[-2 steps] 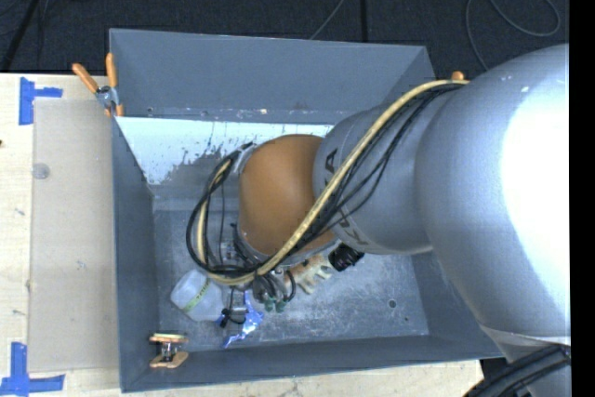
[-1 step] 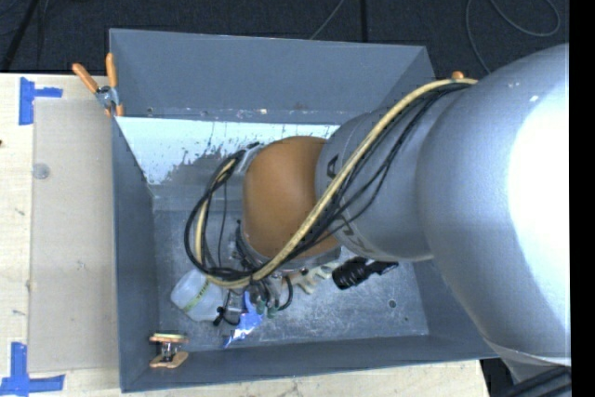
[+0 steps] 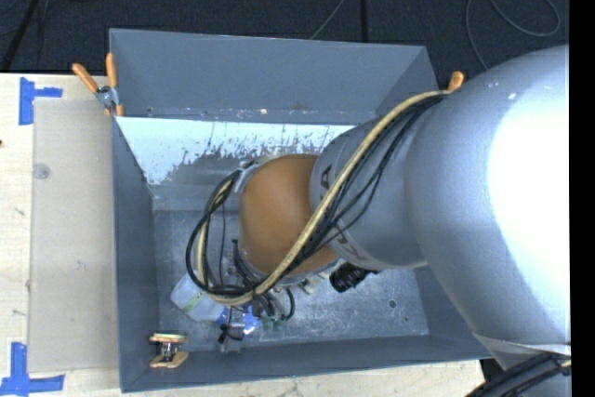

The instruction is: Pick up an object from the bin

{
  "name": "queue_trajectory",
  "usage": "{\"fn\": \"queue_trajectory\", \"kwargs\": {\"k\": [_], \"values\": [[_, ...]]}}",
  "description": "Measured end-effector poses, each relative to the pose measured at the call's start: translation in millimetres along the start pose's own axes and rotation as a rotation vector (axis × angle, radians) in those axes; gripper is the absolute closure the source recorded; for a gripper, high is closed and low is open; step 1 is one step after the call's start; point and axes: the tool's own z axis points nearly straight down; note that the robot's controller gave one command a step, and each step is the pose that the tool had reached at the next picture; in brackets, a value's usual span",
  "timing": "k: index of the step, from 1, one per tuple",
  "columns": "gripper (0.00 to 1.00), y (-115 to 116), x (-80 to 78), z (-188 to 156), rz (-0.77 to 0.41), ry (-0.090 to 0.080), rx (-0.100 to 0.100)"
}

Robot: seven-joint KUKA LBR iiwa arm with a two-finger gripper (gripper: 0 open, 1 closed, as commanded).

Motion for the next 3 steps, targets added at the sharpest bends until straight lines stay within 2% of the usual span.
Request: {"fn": "queue_trajectory", "kwargs": {"k": [1,3], "values": [[1.00,-2.5,19.0,15.1,0.231,-0.002,-0.002],[1.00,-3.4,20.2,11.3,0.232,0.002,0.001]]}}
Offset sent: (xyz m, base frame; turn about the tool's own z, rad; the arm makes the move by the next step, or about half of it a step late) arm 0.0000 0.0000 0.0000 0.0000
